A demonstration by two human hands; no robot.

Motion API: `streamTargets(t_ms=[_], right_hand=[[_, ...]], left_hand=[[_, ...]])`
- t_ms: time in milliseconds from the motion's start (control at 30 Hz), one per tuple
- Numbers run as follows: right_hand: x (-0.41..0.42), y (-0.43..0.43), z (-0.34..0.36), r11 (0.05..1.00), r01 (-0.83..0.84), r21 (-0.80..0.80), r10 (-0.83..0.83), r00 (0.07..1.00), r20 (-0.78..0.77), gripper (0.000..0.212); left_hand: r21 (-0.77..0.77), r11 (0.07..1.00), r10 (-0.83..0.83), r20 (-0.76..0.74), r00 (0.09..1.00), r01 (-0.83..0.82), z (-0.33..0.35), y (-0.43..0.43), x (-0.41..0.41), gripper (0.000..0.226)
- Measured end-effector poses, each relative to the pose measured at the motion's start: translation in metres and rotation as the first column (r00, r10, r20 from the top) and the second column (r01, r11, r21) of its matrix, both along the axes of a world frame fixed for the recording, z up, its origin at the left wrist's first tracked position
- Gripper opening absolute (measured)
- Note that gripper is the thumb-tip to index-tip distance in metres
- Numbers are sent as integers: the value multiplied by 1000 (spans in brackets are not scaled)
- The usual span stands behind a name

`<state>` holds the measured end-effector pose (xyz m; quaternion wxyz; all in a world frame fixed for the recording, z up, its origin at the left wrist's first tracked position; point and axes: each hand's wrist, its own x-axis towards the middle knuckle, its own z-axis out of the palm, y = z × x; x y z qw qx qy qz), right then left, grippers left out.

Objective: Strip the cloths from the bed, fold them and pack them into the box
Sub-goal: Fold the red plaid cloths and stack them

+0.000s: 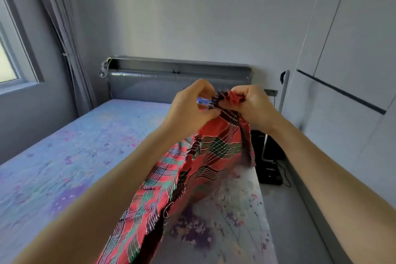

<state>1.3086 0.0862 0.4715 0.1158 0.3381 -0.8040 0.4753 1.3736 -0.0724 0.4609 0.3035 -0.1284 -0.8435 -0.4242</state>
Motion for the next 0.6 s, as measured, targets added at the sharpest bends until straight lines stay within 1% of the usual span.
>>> streamTargets(t_ms=[67, 100, 167, 200, 233, 267, 300, 367, 400, 500, 567, 600], right_hand=[[-2, -3, 25, 998, -22, -66, 22, 1000, 1, 30], [-3, -7, 40, 995, -41, -89, 39, 999, -16, 41], [-5, -12, 62, 989, -61, -137, 53, 997, -59, 79], [-7, -14, 71, 985, -63, -162, 50, 995, -88, 92], [-9, -17, 80, 981, -61, -184, 42, 993, -106, 97], [-8, -20, 88, 979, -45, -197, 24, 994, -106, 93], [-5, -23, 94, 976, -20, -217, -2, 995, -101, 80], [-2, -29, 104, 965, 26, -262, -47, 996, -76, 45], [-2, -32, 107, 959, 41, -280, -60, 996, -60, 36], [1, -42, 113, 946, 57, -320, -67, 997, -23, 28], [2, -49, 114, 939, 55, -340, -61, 998, -6, 18], [2, -52, 115, 935, 53, -349, -57, 998, -1, 13]], left_hand=[[-13, 998, 66, 11, 998, -66, -11, -14, 5, 36], [0, 995, 103, 16, 995, -103, -17, -23, 7, 37], [83, 980, 178, 38, 983, -180, -32, -40, 10, 35], [117, 967, 222, 39, 974, -225, -39, -46, 12, 35], [132, 955, 265, 33, 964, -267, -45, -51, 16, 36], [124, 945, 301, 28, 953, -302, -53, -56, 18, 35], [100, 937, 333, 23, 943, -334, -60, -59, 20, 30], [18, 917, 398, 8, 917, -398, -72, -64, 20, 18], [-26, 908, 419, 2, 908, -419, -77, -67, 20, 15], [-74, 880, 467, -41, 883, -468, -85, -69, 20, 10], [-89, 866, 486, -84, 870, -492, -87, -65, 22, 11], [-115, 864, 485, -68, 872, -490, -90, -62, 22, 14]])
